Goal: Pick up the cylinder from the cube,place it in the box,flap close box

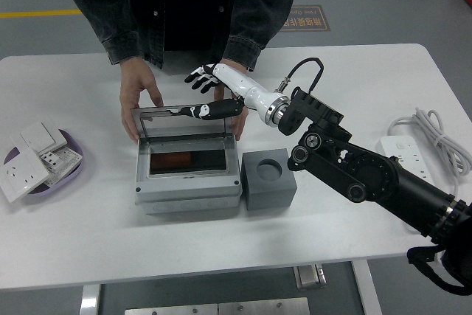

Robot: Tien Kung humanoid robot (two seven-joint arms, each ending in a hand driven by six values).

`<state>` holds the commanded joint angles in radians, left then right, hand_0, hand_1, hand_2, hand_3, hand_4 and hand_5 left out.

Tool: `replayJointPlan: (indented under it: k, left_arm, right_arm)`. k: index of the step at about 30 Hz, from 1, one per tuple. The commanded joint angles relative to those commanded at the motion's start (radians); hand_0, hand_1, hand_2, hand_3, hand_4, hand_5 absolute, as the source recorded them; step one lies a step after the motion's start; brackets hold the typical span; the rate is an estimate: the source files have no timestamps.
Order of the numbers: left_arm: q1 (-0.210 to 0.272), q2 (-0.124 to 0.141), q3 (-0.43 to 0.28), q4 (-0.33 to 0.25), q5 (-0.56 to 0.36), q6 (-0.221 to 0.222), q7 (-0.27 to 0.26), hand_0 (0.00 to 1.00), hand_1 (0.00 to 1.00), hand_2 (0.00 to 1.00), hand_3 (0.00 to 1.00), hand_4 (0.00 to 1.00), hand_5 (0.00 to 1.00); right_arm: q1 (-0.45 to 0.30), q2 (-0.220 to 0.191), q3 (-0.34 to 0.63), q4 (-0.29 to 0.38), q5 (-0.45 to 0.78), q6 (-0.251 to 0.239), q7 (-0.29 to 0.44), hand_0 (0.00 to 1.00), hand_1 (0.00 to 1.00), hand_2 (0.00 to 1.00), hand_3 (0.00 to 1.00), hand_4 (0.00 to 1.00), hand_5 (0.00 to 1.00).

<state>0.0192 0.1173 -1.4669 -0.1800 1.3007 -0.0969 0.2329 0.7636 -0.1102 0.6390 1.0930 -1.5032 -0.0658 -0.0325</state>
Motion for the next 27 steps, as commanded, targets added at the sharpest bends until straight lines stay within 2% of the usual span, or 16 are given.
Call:
replayJointPlan:
  k: [17, 27]
  left_arm:
    - [0.005, 0.001, 0.028, 0.000, -0.024, -0.001, -0.016, 0.638, 0.671, 0.659, 0.702, 0.755, 0.321]
    - [0.010, 0.003, 0.062, 0.000, -0.056, -0.002, -0.032, 0.638, 0.671, 0.659, 0.702, 0.754, 0.320]
  right_arm:
    - [-0.075, -0.111, -0.080, 0.258, -0.030, -0.014, -0.022, 0.708, 0.641, 0.680, 0.726, 0.867, 0.428]
    - [-0.112, -0.175, -0.116, 0.383, -0.089, -0.017, -0.073, 0.709, 0.639, 0.681, 0.725, 0.865, 0.432]
